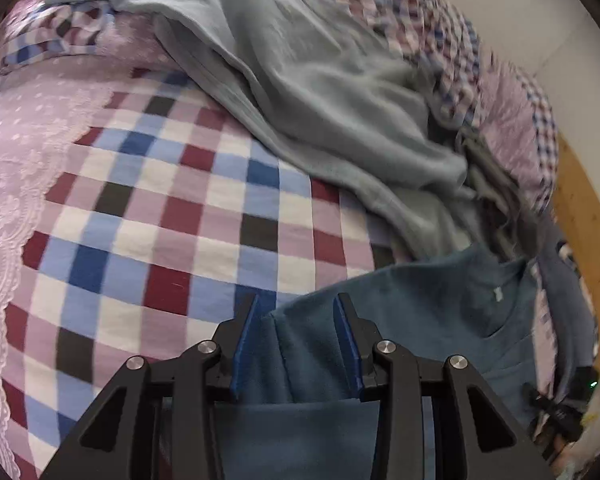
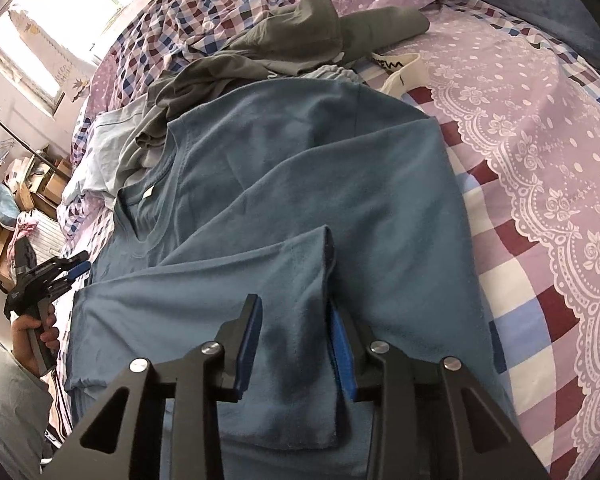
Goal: Fold clothes
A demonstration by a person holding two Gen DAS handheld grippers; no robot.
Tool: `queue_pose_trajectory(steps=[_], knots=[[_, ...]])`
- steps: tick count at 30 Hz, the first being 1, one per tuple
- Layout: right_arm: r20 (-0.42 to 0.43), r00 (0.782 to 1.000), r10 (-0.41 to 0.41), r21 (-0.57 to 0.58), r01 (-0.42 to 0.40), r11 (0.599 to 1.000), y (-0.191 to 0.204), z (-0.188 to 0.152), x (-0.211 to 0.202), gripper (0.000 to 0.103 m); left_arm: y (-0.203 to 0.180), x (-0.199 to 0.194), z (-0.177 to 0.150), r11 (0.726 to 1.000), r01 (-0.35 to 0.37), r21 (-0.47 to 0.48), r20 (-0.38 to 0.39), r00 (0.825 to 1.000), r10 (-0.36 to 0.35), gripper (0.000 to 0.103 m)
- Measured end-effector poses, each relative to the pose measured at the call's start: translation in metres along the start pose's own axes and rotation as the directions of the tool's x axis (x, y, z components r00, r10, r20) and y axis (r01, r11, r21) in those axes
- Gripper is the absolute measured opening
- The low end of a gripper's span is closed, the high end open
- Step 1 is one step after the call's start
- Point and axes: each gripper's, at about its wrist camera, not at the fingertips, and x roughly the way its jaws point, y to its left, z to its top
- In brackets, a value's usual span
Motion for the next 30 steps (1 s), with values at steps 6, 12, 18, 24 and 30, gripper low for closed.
queue_pose_trajectory(steps=[6,12,18,24,30], knots=[[-0.002,1.0,0.006,-0.004,-0.006,1.0,-0.001,0.0,0.0,0.036,-0.012,0.01,-0.002,0.992,-0.108,0.068,0.038,0.994,0.106,0.004],[0.008,1.0,-0.001,-0.003,0.001,1.0,-0.002,0.0,-0.004,0.036,-0.014,0.003,0.005,0.982,-0.186,0.04,0.134,0.975,0.179,0.001],[0.017,0.998,0.056,0.07,-0.057,0.996,-0.02,0.003,-0.016,0.037,0.004,-0.002,0.008,0.983,-0.178,-0.04,0.126,0.975,0.181,0.001],[-0.014,0.983,0.181,0.14,-0.177,0.974,-0.041,0.0,-0.028,0.038,0.012,-0.047,-0.033,0.997,-0.032,-0.074,0.16,0.986,0.044,0.054],[-0.083,0.977,0.194,0.097,-0.186,0.978,-0.037,-0.009,-0.029,0.038,0.029,-0.118,-0.104,0.992,0.023,-0.125,0.234,0.972,0.007,0.063]])
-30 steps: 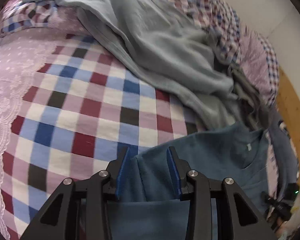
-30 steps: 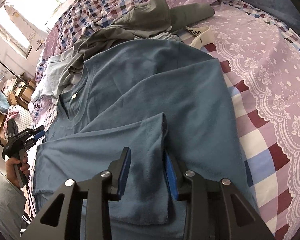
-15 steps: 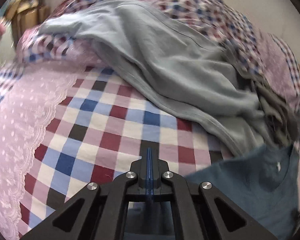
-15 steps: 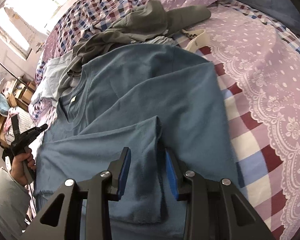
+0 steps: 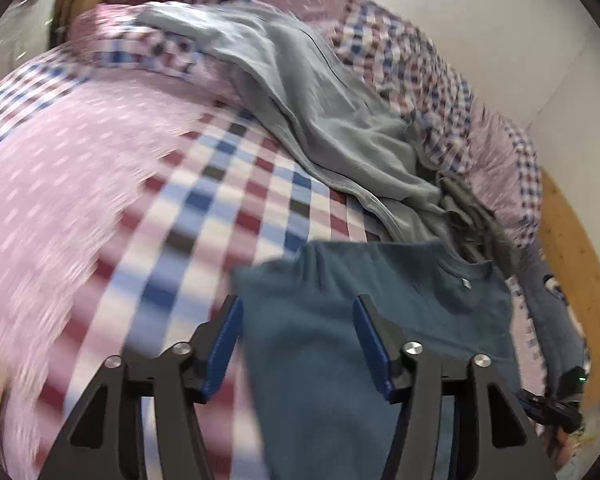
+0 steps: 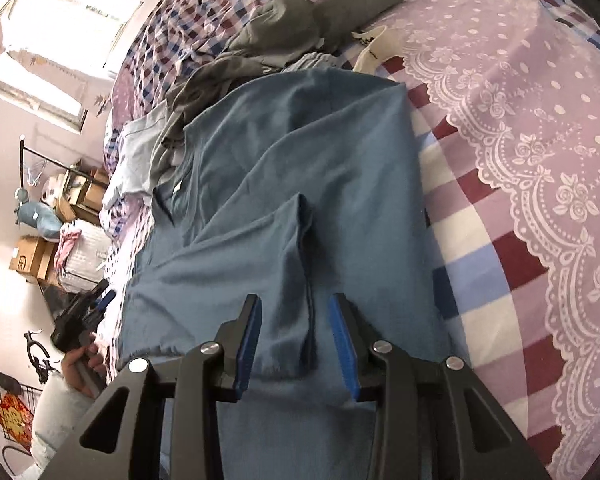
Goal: Fold clothes
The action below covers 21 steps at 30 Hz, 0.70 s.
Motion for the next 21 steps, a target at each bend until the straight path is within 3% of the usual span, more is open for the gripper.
queue_pose_trajectory(steps=[3,7,9,10,11,12,14,16,21], knots=[[-0.005,1.0,-0.01,-0.018,0.01,1.0,0.005,-0.006,-0.001,0.038,0.013,-0.027,-0.031,0.999,0.005,-0.038,0.004,1.0,-0.004,0.063],[-0.005,0.999,-0.034,-0.049,0.034,0.998,0.01,-0.012,0.001,0.038,0.012,-0.026,-0.074,1.0,-0.001,-0.013,-0.07,0.998,0.0,0.063],[0.001,0.999,-0.047,-0.061,0.047,0.997,0.012,-0.015,0.002,0.038,0.008,-0.027,-0.088,1.0,-0.007,0.006,-0.068,0.998,0.008,0.063],[0.004,0.999,-0.054,-0.066,0.054,0.996,0.012,-0.016,0.002,0.036,0.007,-0.028,-0.09,1.0,-0.006,0.001,-0.06,0.998,0.006,0.063],[0.007,0.998,-0.062,-0.072,0.062,0.995,0.013,-0.017,0.003,0.023,0.005,-0.029,-0.091,1.0,-0.005,-0.004,-0.053,0.999,0.005,0.063],[0.007,0.997,-0.074,-0.078,0.074,0.994,0.014,-0.018,0.003,0.004,0.004,-0.028,-0.092,1.0,-0.007,-0.004,-0.051,0.999,0.006,0.06],[0.007,0.996,-0.093,-0.103,0.094,0.99,0.016,-0.02,0.0,0.003,0.003,-0.026,-0.095,0.997,-0.073,0.016,-0.047,0.996,0.073,0.016],[0.024,0.993,-0.113,-0.121,0.115,0.986,0.017,-0.021,-0.007,0.003,0.008,-0.024,-0.095,0.989,-0.145,0.017,-0.033,0.989,0.145,0.001],[0.068,0.977,-0.203,-0.078,0.208,0.975,0.0,-0.022,-0.017,0.0,0.016,-0.024,-0.098,0.99,-0.14,0.001,-0.019,0.99,0.14,0.001]])
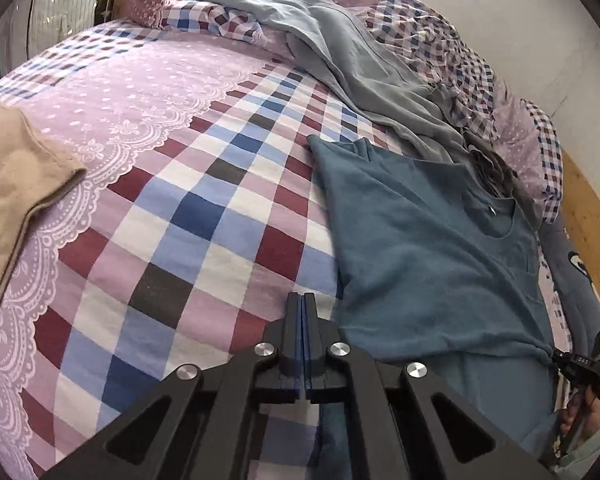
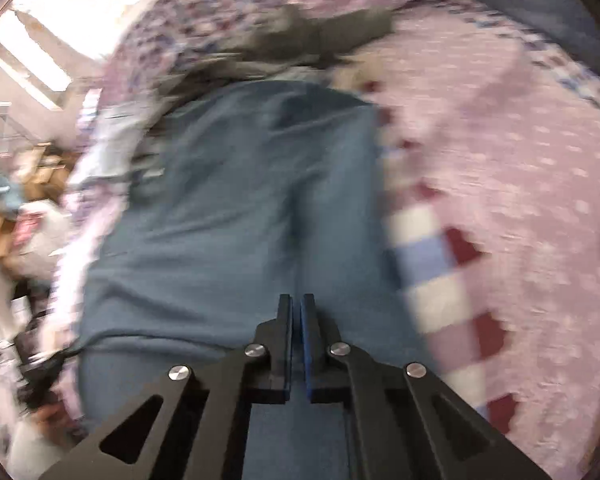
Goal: Fold clothes
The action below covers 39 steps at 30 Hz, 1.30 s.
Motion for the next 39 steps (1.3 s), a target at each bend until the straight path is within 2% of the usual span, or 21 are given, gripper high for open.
queue_pose_trajectory(steps=[1,3,6,11,12,16,21,22,24,28,33,39], knots=[[0.0,1.0,-0.016,0.01,0.016,1.0,-0.005,-0.001,0.003,0.0,-0.002,0.0,-0.001,1.0,-0.005,0.009,0.005,1.0,0.005,0.001],[0.013,1.0,0.013,0.049,-0.014,0.999,-0.011,-0.002,0.001,0.001,-0.003,-0.003,-0.003,1.0,0.002,0.015,0.015,1.0,-0.002,0.005],[0.054,0.999,-0.003,0.032,0.001,0.999,-0.005,-0.003,-0.007,0.006,-0.001,-0.007,-0.003,1.0,0.029,-0.005,0.017,0.999,-0.029,0.012],[0.146,0.989,0.0,0.01,-0.002,1.0,0.01,-0.009,-0.023,0.007,0.008,-0.029,-0.008,0.997,0.063,-0.054,0.066,0.996,-0.06,0.054],[0.163,0.987,-0.002,0.004,0.001,1.0,0.013,-0.01,-0.027,0.008,0.012,-0.038,-0.011,0.995,0.069,-0.078,0.088,0.994,-0.062,0.057],[0.247,0.969,0.02,-0.042,-0.009,0.999,0.033,-0.02,-0.046,0.01,0.033,-0.061,-0.02,0.983,0.097,-0.159,0.134,0.988,-0.076,0.059],[0.275,0.959,0.068,-0.136,-0.032,0.99,0.065,-0.04,-0.054,0.032,0.054,-0.077,-0.036,0.963,0.126,-0.238,0.137,0.986,-0.095,0.062],[0.274,0.959,0.077,-0.156,-0.035,0.987,0.073,-0.044,-0.053,0.033,0.055,-0.08,-0.041,0.961,0.133,-0.243,0.134,0.986,-0.103,0.062],[0.267,0.96,0.086,-0.198,-0.033,0.98,0.088,-0.056,-0.052,0.038,0.056,-0.086,-0.05,0.959,0.148,-0.243,0.125,0.985,-0.121,0.062],[0.234,0.965,0.121,-0.293,-0.048,0.955,0.119,-0.083,-0.047,0.039,0.054,-0.098,-0.071,0.956,0.179,-0.231,0.09,0.983,-0.162,0.062],[0.185,0.968,0.168,-0.387,-0.086,0.918,0.151,-0.115,-0.041,0.039,0.055,-0.103,-0.106,0.952,0.163,-0.26,0.009,0.986,-0.167,0.063],[0.089,0.968,0.234,-0.504,-0.159,0.849,0.187,-0.162,-0.037,0.039,0.058,-0.111,-0.144,0.939,0.166,-0.302,-0.039,0.982,-0.186,0.063]])
